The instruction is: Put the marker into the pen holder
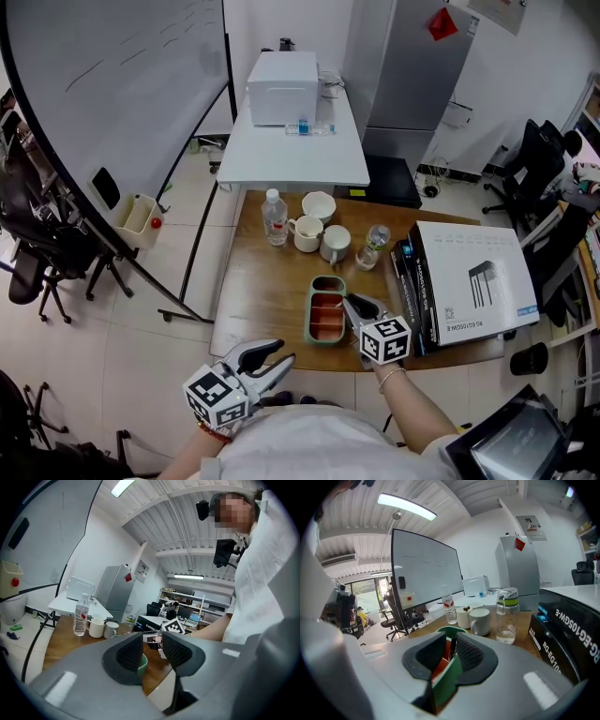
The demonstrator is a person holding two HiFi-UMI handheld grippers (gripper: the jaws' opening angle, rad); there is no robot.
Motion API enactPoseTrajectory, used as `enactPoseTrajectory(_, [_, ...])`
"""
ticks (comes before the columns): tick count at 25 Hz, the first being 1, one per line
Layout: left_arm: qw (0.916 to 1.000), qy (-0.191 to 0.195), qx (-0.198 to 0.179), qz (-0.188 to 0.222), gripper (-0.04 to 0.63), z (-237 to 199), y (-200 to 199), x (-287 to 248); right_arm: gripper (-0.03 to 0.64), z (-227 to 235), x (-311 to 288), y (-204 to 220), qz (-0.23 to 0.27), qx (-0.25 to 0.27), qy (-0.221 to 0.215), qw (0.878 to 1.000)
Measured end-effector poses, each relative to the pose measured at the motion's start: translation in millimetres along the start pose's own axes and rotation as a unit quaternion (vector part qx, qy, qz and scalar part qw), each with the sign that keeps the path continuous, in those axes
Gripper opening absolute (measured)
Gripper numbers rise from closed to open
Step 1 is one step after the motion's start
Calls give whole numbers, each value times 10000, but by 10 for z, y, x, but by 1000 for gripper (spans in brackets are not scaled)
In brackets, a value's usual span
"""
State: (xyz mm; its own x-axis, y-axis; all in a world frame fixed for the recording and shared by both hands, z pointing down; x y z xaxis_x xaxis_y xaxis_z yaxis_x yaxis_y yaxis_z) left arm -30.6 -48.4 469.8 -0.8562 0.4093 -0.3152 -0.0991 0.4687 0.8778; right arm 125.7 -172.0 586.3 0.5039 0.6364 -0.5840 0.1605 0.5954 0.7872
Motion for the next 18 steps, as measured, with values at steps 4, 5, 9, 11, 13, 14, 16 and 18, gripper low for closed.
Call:
enactPoseTrajectory(4, [10000, 7, -3, 22, 132, -18, 19, 0, 100, 16, 37, 25, 31, -22, 42, 10000])
enactPoseTrajectory(5, [10000, 5, 0, 16, 132, -15, 15, -2, 117, 24, 49, 39, 25, -25, 52, 10000])
enactPoseTrajectory(9, [10000, 37, 19, 6, 132, 5, 1, -25, 128, 74, 91, 90, -27, -84, 81, 9999])
enactPoseTrajectory(11, [10000, 63, 19, 6, 132, 7, 7, -36, 128, 94, 107, 86, -15, -114, 89, 9999])
enactPoseTrajectory(13, [10000, 69, 17, 1, 132, 11, 8, -39, 127, 101, 113, 60, 18, -110, 73, 9999])
enactPoseTrajectory(14, [10000, 71, 10, 5, 132, 13, 14, -40, 127, 102, 111, 40, 30, -99, 58, 9999])
enactPoseTrajectory(16, [10000, 48, 13, -9, 132, 16, 5, -28, 127, 105, 87, 1, 27, -80, 26, 10000])
enactPoseTrajectory(18, [10000, 2, 27, -13, 132, 7, -11, 0, 127, 117, 33, -17, -32, -72, 9, 10000])
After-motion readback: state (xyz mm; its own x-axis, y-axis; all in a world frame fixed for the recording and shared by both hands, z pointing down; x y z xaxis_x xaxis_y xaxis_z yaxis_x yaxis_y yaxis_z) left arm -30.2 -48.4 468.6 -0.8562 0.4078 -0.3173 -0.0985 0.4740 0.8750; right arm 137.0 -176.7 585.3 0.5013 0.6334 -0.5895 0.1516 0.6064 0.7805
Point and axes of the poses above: the fingertips, and each gripper's own axes: x backward along the fingers, z to its right, y out of its underside, the point moved 1 cm from there along x, backward along the fingers, and after that the axes turned 10 degrees about -z, right-handed, at the moved point
